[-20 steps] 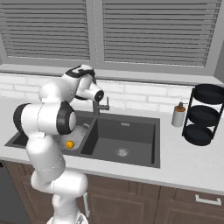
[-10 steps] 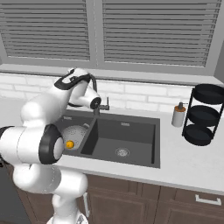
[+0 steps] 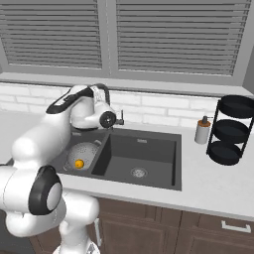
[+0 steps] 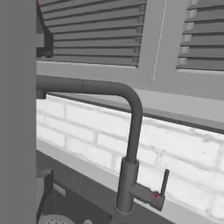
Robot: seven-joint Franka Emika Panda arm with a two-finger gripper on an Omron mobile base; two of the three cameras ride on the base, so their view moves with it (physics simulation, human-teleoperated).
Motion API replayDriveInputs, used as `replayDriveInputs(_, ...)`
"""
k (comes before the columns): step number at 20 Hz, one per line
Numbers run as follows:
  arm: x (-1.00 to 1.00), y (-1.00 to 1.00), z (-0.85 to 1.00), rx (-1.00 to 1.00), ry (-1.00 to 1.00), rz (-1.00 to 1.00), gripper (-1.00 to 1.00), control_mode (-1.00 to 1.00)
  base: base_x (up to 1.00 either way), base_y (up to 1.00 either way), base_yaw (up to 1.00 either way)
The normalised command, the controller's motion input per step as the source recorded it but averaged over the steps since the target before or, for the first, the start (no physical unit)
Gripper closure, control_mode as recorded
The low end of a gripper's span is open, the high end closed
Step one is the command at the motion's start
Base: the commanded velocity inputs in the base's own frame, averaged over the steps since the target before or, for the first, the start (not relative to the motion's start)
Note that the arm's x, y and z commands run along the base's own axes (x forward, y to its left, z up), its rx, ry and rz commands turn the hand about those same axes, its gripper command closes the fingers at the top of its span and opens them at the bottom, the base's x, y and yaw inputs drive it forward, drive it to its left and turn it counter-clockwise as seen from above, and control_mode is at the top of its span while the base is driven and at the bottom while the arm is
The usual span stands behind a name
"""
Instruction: Put the colander in the sink, put the tangerine in the colander, and turn on the sink faucet and pour water over the colander.
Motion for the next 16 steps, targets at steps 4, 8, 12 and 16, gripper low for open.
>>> replayDriveInputs(4,-0.15,-0.86,0.0,-0.25,0.41,-0.05,-1.0,-1.0,0.0,0.0,0.0)
replayDriveInputs(8,-0.24,-0.87,-0.18,-0.29,0.45,0.0,-1.0,-1.0,0.0,0.0,0.0)
replayDriveInputs(12,-0.38,-0.81,-0.36,-0.26,0.46,0.01,-1.0,-1.0,0.0,0.0,0.0)
replayDriveInputs(16,-0.07,-0.21,-0.39,-0.28,0.35,0.28,-1.0,-1.0,0.0,0.0,0.0)
